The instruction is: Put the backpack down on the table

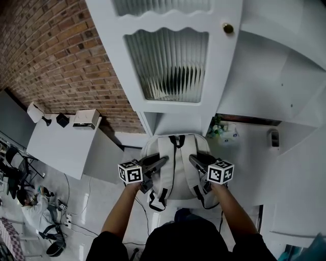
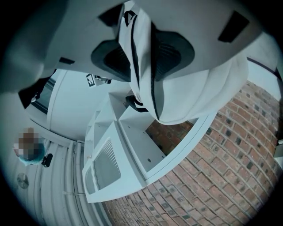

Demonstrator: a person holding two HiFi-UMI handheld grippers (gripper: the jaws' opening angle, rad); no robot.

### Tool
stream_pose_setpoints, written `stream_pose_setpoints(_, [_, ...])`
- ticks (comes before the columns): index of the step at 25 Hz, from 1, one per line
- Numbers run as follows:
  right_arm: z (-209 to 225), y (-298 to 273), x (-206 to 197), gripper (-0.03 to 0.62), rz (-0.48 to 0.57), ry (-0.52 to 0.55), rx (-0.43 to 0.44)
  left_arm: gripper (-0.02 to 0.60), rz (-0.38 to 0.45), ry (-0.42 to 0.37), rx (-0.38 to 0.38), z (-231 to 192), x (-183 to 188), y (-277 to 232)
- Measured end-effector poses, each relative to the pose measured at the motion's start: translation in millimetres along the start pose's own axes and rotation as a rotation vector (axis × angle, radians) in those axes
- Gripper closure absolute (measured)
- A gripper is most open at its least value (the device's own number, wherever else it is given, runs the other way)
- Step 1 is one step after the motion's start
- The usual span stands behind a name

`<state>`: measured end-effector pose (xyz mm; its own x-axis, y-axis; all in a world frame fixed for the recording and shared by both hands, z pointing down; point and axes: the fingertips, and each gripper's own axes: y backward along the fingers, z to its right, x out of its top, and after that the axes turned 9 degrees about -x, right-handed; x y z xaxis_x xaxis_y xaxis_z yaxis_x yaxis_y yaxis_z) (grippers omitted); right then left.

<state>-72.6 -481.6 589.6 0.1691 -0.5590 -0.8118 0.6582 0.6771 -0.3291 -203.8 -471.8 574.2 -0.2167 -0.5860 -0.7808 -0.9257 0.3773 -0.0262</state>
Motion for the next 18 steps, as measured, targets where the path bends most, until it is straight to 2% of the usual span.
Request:
stream_pose_setpoints(6, [5,16,-9,0.439,0.007,-0.005,-0.056,0.410,0.011,-0.016,0.014,9,-5,14])
stream_pose_setpoints(18, [-15,45,-13,0.434,0.039,0.026,-0.081,0.404,0.029,-0.029,0.060,42,-26,35])
